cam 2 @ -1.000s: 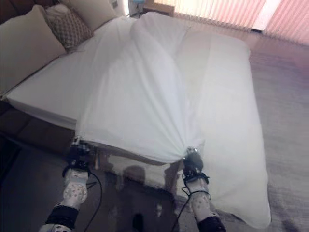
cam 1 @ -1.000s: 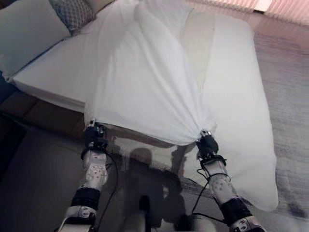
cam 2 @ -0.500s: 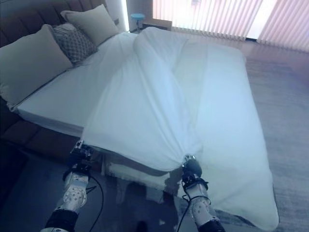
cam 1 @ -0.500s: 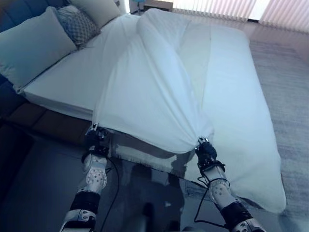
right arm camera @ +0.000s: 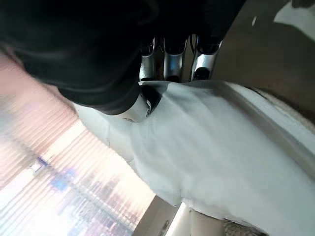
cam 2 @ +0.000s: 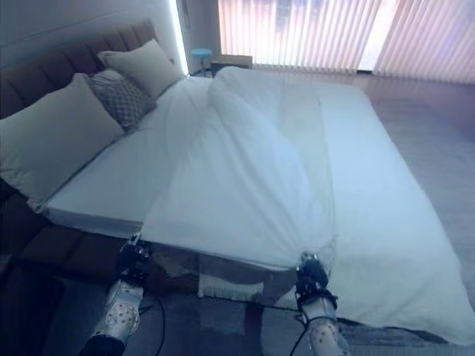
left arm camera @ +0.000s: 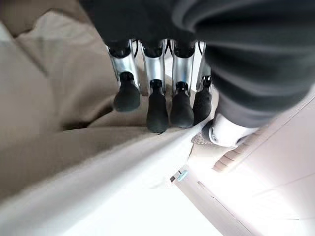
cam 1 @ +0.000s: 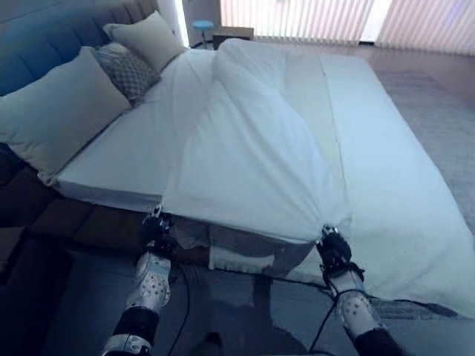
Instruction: Make the bed
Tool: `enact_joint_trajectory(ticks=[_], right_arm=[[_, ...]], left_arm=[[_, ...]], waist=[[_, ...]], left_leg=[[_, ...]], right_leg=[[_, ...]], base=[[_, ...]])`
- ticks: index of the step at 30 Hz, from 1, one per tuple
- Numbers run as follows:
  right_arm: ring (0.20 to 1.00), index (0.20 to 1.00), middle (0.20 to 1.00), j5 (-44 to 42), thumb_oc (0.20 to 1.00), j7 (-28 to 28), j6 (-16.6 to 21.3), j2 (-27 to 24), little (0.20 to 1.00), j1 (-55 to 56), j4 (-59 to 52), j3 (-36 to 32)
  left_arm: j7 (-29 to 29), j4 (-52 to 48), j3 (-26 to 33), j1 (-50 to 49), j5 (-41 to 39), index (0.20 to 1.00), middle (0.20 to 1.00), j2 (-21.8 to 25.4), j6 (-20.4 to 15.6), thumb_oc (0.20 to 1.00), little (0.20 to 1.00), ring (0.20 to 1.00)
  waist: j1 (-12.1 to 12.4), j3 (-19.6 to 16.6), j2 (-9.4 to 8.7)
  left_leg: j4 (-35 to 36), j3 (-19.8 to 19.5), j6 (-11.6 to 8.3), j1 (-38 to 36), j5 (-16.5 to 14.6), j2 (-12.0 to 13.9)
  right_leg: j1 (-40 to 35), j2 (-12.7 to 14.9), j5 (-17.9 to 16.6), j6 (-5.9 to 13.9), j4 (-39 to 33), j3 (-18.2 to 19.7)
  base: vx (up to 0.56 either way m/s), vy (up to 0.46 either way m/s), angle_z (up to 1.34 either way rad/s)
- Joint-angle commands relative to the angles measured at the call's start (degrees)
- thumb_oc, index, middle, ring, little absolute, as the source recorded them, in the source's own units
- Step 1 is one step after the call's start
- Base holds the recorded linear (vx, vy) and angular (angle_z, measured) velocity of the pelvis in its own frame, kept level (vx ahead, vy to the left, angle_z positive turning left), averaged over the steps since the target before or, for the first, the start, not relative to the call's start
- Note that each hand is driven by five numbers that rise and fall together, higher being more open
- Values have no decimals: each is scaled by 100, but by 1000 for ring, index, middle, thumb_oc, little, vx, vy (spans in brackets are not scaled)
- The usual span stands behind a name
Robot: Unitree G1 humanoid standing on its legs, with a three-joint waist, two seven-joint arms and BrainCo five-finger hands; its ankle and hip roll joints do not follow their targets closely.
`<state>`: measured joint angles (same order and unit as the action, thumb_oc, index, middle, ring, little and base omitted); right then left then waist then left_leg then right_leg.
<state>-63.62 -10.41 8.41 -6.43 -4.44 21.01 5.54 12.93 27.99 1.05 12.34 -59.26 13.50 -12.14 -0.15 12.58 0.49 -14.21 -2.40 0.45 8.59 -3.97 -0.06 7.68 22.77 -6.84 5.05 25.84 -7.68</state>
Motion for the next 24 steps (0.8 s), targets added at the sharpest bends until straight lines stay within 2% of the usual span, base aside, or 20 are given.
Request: enact_joint_trajectory(ticks=[1, 3, 4, 5, 7, 8, 9, 10, 12, 14, 17, 20, 21, 24], right_arm=[[200, 200, 200, 117, 200, 216, 312, -202, 200, -150, -176, 129], [200, 200, 200, 102, 200, 269, 277, -177, 200, -136, -96, 214], [200, 200, 200, 50, 200, 338, 243, -135, 200, -98, 5, 293], [200, 200, 200, 50, 200, 339, 243, -134, 200, -100, 6, 293], [200, 200, 200, -4, 200, 327, 252, -100, 200, -7, -30, 342], [200, 200, 200, -9, 200, 284, 301, -124, 200, 30, -7, 318], [200, 200, 200, -31, 200, 269, 327, -148, 200, 69, -12, 306], [200, 200, 200, -59, 200, 268, 316, -147, 200, 94, 3, 291], [200, 200, 200, -75, 200, 267, 296, -191, 200, 197, -8, 329], [200, 200, 200, -7, 200, 284, 238, -218, 200, 281, 10, 363], [200, 200, 200, 14, 200, 294, 198, -238, 200, 300, 52, 345], [200, 200, 200, 45, 200, 258, 185, -263, 200, 272, 128, 320], [200, 200, 200, 73, 200, 246, 174, -279, 200, 261, 158, 301], [200, 200, 200, 79, 200, 232, 116, -336, 200, 252, 151, 261]], left_arm=[[-115, -893, 462, -83, 377, 200, 200, 489, -406, 200, 200, 200], [-89, -955, 545, -189, 385, 200, 200, 472, -384, 200, 200, 200], [-79, -897, 609, -215, 383, 200, 200, 446, -374, 200, 200, 200], [-80, -896, 610, -213, 382, 200, 200, 448, -374, 200, 200, 200], [-66, -913, 658, -281, 408, 200, 200, 412, -379, 200, 200, 200], [-57, -856, 621, -241, 428, 200, 200, 391, -360, 200, 200, 200], [-73, -800, 578, -222, 398, 200, 200, 381, -332, 200, 200, 200], [-109, -752, 531, -187, 377, 200, 200, 327, -325, 200, 200, 200], [-134, -750, 503, -230, 407, 200, 200, 256, -297, 200, 200, 200], [-134, -740, 519, -278, 386, 200, 200, 167, -314, 200, 200, 200], [-104, -680, 577, -345, 341, 200, 200, 88, -336, 200, 200, 200], [-61, -664, 617, -454, 302, 200, 200, 47, -349, 200, 200, 200], [-56, -629, 629, -479, 254, 200, 200, 26, -357, 200, 200, 200], [-51, -586, 632, -532, 158, 200, 200, -30, -362, 200, 200, 200]], waist=[[75, -268, 77], [123, -291, 5], [170, -343, -153], [170, -348, -146], [220, -454, -243], [158, -523, -234], [98, -538, -252], [61, -530, -265], [52, -506, -276], [67, -407, -300], [62, -417, -338], [117, -507, -363], [135, -516, -356], [177, -501, -276]], left_leg=[[1030, -162, -146, -656, 271, -99], [1133, -54, -122, -760, 329, -283], [1181, 4, -147, -804, 373, -481], [1188, 2, -149, -795, 388, -470], [1224, 80, -199, -773, 416, -586], [1213, 20, -255, -722, 452, -636], [1127, -23, -304, -692, 430, -668], [859, 0, -397, -579, 372, -717], [374, 79, -473, -414, 248, -769], [-116, 26, -536, -207, 240, -712], [-50, 177, -392, -154, 91, -302], [168, -187, -396, -143, 244, 23], [312, -381, -456, -155, 367, 199], [594, -732, -579, -241, 530, 470]], right_leg=[[130, -1011, 681, 11, 214, -411], [37, -1604, 1026, -25, 120, -594], [-185, -2148, 1223, -59, -389, -548], [-189, -2161, 1193, -63, -425, -552], [-453, -2299, 1177, -148, -1128, -634], [-591, -2426, 1182, -202, -1607, -367], [-639, -2504, 1143, -261, -1714, -159], [-666, -2518, 1066, -309, -1767, -90], [-858, -2420, 1044, -326, -1953, -241], [-952, -2376, 1068, -347, -2001, -113], [-954, -2201, 1050, -263, -2045, -54], [-932, -2056, 1034, -191, -2119, 66], [-915, -1996, 1036, -157, -2118, 123], [-943, -1835, 1061, -76, -2112, 204]], base=[[-32, 414, 26], [-39, 318, -33], [-44, 199, -57], [-37, 141, -44], [-29, 63, -13], [-29, 61, 3], [-29, 66, 37], [-18, 60, 56], [-4, 75, 52], [-25, 120, 23], [3, 161, -1], [76, 197, -26], [93, 274, -10], [107, 319, -5]])
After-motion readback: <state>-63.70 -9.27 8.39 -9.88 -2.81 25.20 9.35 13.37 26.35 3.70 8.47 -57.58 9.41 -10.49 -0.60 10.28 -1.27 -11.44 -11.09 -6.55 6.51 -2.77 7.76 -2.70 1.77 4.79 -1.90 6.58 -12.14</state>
